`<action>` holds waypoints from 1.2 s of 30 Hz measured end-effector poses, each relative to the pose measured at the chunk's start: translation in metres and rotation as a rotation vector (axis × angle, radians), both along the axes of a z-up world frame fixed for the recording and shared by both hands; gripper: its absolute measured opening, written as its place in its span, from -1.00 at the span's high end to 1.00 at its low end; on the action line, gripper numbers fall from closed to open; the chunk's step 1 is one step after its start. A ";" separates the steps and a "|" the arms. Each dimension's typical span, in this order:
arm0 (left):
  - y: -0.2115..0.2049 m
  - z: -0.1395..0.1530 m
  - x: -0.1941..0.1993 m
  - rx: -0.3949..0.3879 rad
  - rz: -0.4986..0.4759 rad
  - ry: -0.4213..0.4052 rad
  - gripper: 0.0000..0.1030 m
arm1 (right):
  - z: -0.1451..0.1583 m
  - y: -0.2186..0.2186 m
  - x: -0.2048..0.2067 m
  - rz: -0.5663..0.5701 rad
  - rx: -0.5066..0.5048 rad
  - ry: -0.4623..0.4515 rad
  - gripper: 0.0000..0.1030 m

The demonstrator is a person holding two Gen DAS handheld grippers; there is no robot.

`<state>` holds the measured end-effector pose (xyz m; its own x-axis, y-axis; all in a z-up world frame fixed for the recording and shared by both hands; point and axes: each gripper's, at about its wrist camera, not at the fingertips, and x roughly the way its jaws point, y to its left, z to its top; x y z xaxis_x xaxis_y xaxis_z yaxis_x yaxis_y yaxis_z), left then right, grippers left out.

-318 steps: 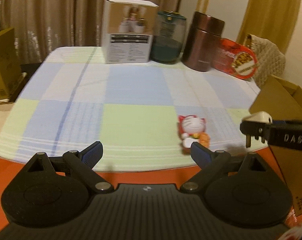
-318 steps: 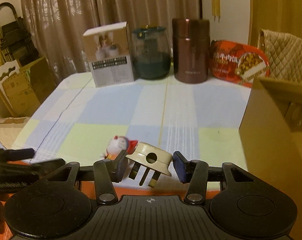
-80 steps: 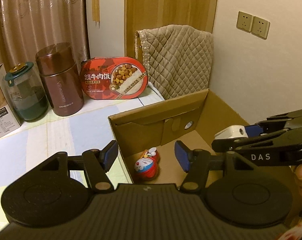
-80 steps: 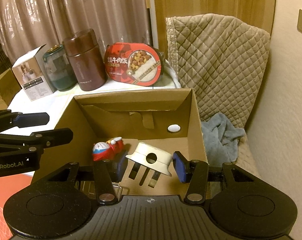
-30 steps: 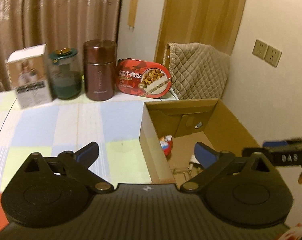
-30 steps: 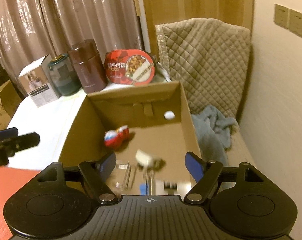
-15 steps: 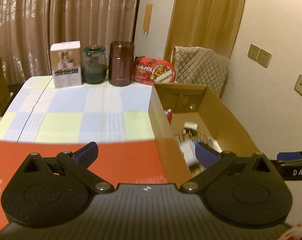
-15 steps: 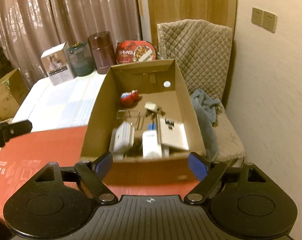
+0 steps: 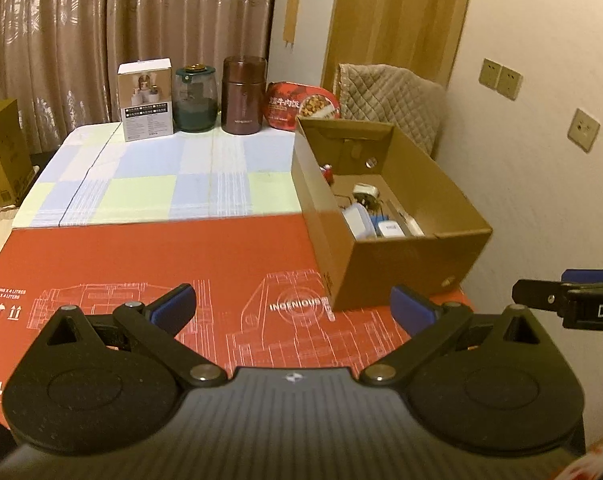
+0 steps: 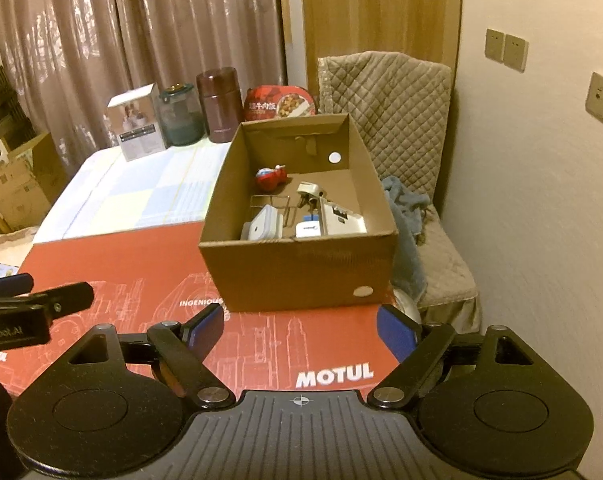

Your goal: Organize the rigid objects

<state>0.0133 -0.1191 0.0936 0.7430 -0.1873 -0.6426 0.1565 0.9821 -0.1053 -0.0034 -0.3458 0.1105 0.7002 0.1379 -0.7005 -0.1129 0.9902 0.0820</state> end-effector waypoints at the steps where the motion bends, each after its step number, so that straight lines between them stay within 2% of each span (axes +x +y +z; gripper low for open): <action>1: -0.001 0.000 -0.002 0.000 -0.001 0.000 -0.97 | 0.000 0.000 -0.004 -0.003 0.006 -0.001 -0.57; 12: -0.002 -0.007 -0.024 0.013 0.001 0.027 -0.98 | 0.005 -0.002 -0.032 -0.003 0.004 -0.026 -0.57; 36: -0.005 -0.003 -0.025 0.010 -0.012 0.019 -0.98 | 0.005 0.000 -0.030 0.004 0.001 -0.034 -0.57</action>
<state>-0.0121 -0.1244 0.0910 0.7282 -0.1894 -0.6586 0.1664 0.9812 -0.0981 -0.0332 -0.3456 0.1155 0.7233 0.1411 -0.6759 -0.1192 0.9897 0.0789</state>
